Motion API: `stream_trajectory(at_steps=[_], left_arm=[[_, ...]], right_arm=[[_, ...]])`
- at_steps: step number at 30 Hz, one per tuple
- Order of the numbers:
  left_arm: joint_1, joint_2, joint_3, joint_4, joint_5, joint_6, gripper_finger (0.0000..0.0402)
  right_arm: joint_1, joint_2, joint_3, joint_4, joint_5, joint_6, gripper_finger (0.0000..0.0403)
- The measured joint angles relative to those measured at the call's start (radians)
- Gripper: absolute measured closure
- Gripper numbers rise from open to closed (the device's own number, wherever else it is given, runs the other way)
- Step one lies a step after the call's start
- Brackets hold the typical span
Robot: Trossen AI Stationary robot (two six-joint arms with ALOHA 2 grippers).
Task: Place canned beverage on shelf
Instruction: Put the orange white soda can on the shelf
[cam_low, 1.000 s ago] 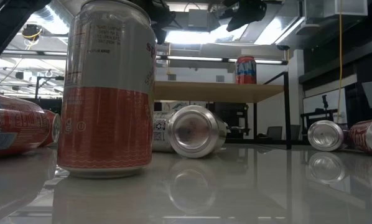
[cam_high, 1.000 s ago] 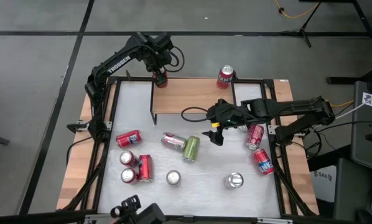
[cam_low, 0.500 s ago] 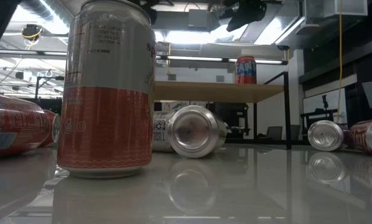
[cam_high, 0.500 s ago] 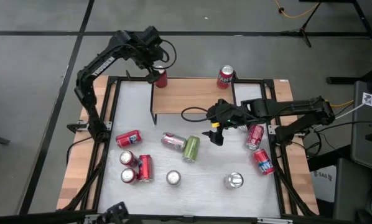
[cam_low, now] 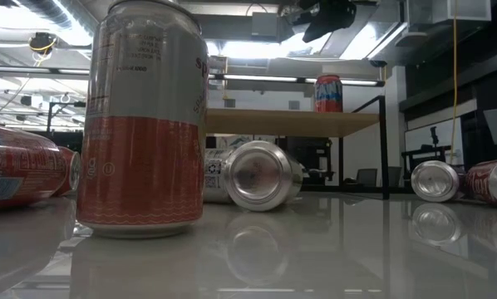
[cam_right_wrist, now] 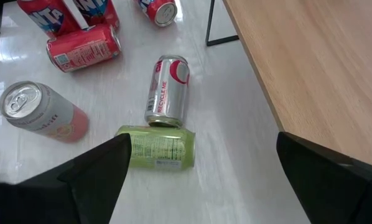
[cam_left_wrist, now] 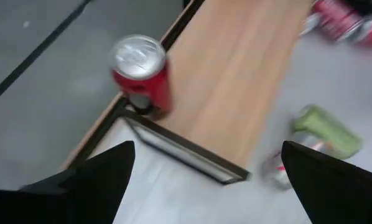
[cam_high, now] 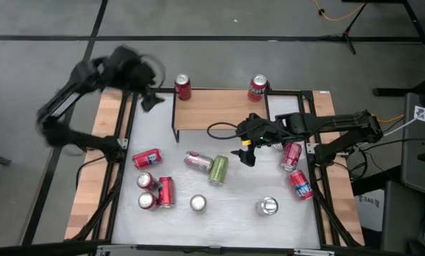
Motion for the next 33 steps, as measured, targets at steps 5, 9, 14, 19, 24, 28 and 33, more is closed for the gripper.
stream_trajectory(at_steps=[5, 9, 14, 19, 24, 28, 33], left_arm=[[-0.100, -0.368, -0.442, 0.346, 0.000, -0.118, 0.0005], [-0.143, -0.595, -0.697, 0.533, 0.000, -0.183, 0.0005], [-0.160, -0.793, -0.918, 0.699, 0.002, -0.194, 0.0005], [-0.165, -0.897, -1.066, 0.786, 0.002, -0.194, 0.0005], [-0.165, -0.936, -1.162, 0.807, 0.003, -0.191, 0.0005], [-0.165, -0.942, -1.200, 0.800, 0.027, -0.180, 0.0005], [-0.165, -0.943, -1.217, 0.798, 0.035, -0.158, 0.0005]], right_arm=[[0.000, 0.000, 0.000, -0.006, 0.000, 0.000, 0.0013], [0.000, 0.000, 0.000, -0.006, 0.000, 0.000, 0.0013], [0.000, 0.000, 0.000, -0.005, 0.000, 0.000, 0.0013], [0.000, -0.008, 0.000, -0.010, 0.000, 0.000, 0.0013], [0.000, -0.037, 0.020, -0.073, 0.000, 0.002, 0.0013], [0.000, -0.060, 0.031, -0.084, -0.006, 0.004, 0.0013], [0.000, -0.076, 0.031, -0.083, -0.006, 0.004, 0.0013]])
